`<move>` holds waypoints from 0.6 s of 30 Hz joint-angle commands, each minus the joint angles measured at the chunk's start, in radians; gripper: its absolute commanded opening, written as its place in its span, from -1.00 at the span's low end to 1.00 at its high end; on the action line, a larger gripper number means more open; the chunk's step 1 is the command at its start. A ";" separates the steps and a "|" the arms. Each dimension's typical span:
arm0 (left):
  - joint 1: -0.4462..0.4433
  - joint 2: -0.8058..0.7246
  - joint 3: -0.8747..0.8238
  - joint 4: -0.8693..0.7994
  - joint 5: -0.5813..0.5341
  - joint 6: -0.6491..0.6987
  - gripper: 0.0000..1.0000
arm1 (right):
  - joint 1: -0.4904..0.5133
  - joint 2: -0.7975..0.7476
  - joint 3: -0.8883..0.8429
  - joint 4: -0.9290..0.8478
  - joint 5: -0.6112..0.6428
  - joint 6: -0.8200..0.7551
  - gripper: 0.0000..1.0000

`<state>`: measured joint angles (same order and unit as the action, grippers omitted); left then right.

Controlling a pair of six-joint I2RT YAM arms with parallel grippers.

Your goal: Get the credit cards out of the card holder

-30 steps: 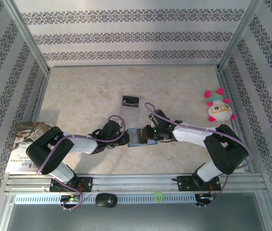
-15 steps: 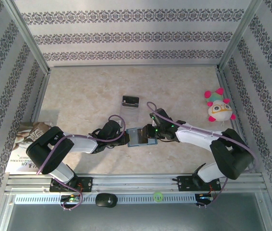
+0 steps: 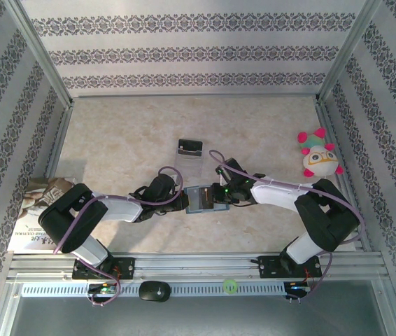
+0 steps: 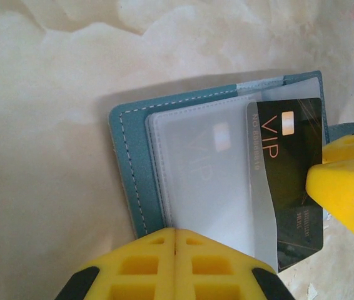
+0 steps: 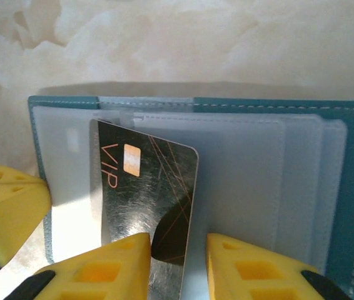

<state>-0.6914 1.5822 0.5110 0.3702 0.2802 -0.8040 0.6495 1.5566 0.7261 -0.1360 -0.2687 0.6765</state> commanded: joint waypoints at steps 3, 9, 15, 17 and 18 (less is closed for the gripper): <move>0.013 0.057 -0.004 -0.142 -0.006 0.027 -1.00 | -0.010 -0.012 0.009 0.020 -0.053 -0.019 -0.46; 0.013 0.052 0.000 -0.151 -0.006 0.029 -1.00 | -0.007 -0.023 0.014 0.008 -0.029 -0.012 -0.44; 0.015 0.050 -0.004 -0.149 -0.008 0.029 -1.00 | 0.007 -0.034 0.031 -0.022 0.008 -0.008 -0.52; 0.015 0.049 -0.007 -0.146 -0.008 0.029 -1.00 | 0.014 -0.051 0.030 -0.027 0.015 -0.002 -0.54; 0.015 0.050 -0.008 -0.145 -0.006 0.029 -1.00 | 0.017 -0.055 0.032 -0.028 0.019 0.000 -0.54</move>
<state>-0.6914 1.5944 0.5243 0.3668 0.2848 -0.7933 0.6525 1.5394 0.7265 -0.1432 -0.2794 0.6746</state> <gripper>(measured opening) 0.051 0.232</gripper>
